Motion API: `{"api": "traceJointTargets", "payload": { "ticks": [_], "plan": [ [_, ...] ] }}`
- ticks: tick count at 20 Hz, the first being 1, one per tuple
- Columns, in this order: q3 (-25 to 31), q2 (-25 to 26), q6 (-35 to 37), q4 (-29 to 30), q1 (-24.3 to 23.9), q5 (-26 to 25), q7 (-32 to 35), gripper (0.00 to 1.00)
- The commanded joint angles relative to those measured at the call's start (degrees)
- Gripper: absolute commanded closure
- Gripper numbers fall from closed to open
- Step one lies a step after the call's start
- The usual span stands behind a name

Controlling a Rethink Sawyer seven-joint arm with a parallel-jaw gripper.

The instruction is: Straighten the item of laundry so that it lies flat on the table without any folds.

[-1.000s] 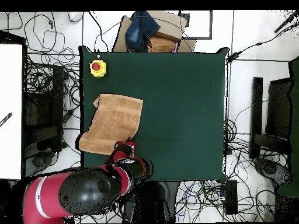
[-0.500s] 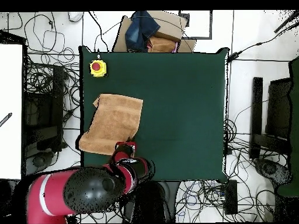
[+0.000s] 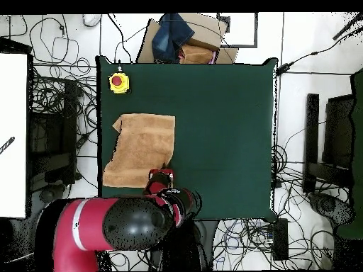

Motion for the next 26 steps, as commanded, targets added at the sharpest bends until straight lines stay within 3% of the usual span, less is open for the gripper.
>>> {"api": "traceJointTargets", "payload": {
  "ticks": [1,26],
  "plan": [
    [-2.3,5.5,3.3,-9.8,-5.0,-0.2,2.8,1.0],
    [-6.3,0.9,4.2,-5.7,-9.3,-8.3,3.9,1.0]
  ]
}}
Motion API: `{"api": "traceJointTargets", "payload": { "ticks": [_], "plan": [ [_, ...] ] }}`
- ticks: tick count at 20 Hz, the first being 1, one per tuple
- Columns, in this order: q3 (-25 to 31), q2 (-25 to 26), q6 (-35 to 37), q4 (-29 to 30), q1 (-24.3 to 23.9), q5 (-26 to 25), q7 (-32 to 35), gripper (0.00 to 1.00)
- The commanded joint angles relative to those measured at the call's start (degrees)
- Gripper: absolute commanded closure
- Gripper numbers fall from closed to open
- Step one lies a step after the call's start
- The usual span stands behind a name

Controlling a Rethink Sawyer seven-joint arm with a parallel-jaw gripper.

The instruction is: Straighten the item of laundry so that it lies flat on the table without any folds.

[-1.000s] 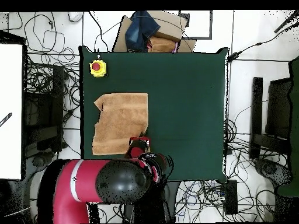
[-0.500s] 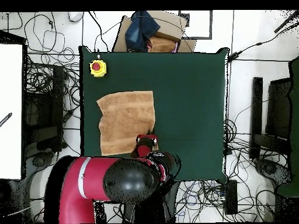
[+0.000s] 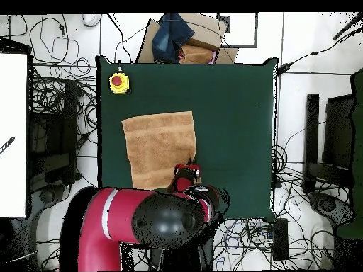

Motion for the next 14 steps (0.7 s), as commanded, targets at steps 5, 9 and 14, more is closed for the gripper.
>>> {"api": "traceJointTargets", "payload": {
  "ticks": [5,9,14],
  "plan": [
    [-0.2,1.5,3.6,-3.2,-2.4,-2.2,4.4,1.0],
    [0.2,2.9,3.2,-4.3,-2.7,-1.6,4.6,1.0],
    [4.2,9.9,0.6,-9.3,-5.4,-0.4,6.5,1.0]
  ]
}}
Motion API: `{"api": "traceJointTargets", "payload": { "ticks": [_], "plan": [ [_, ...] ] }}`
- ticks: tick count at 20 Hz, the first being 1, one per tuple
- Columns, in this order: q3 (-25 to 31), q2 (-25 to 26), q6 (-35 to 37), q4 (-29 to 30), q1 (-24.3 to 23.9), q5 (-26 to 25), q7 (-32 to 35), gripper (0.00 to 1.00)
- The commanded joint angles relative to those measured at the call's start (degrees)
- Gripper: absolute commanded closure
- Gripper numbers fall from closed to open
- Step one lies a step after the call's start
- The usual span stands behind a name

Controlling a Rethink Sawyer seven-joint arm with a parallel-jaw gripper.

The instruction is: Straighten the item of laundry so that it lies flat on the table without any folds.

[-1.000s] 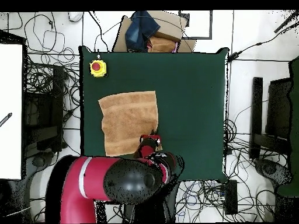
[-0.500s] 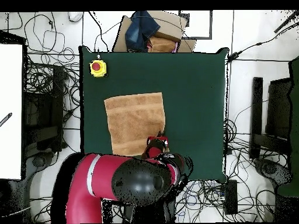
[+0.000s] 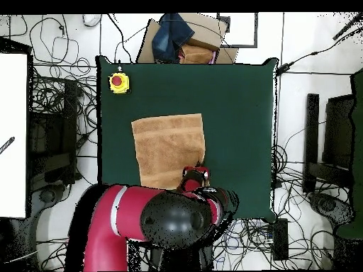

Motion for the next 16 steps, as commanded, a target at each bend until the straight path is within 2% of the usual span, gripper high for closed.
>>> {"api": "traceJointTargets", "payload": {
  "ticks": [1,16],
  "plan": [
    [6.1,9.2,0.5,-8.6,-2.8,1.3,6.5,1.0],
    [4.4,9.1,-0.9,-7.4,-2.2,2.1,6.2,1.0]
  ]
}}
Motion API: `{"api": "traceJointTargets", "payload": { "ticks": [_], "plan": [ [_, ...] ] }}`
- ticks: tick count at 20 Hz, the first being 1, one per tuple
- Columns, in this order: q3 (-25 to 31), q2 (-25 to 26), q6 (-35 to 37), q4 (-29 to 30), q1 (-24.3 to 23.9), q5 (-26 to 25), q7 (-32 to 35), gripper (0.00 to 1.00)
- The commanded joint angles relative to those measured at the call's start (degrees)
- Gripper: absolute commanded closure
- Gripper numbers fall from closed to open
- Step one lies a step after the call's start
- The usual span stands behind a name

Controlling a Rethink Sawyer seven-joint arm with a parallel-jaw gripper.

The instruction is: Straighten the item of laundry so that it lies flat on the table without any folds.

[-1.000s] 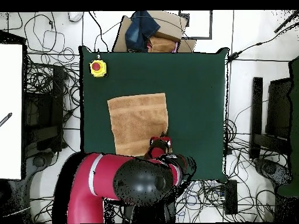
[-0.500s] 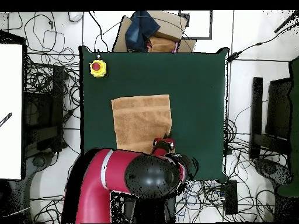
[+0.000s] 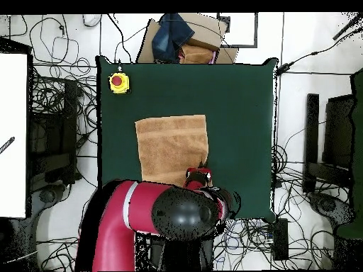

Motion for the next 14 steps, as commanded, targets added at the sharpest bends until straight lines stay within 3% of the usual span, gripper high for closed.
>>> {"api": "traceJointTargets", "payload": {
  "ticks": [1,8,9,14],
  "plan": [
    [4.5,5.5,1.8,-5.5,-0.5,2.1,6.0,1.0],
    [3.1,5.9,0.4,-5.4,0.6,3.2,5.1,1.0],
    [2.6,6.1,-0.2,-5.3,1.1,3.9,4.7,0.0],
    [-0.1,7.1,-2.5,-5.0,3.4,6.7,3.8,0.0]
  ]
}}
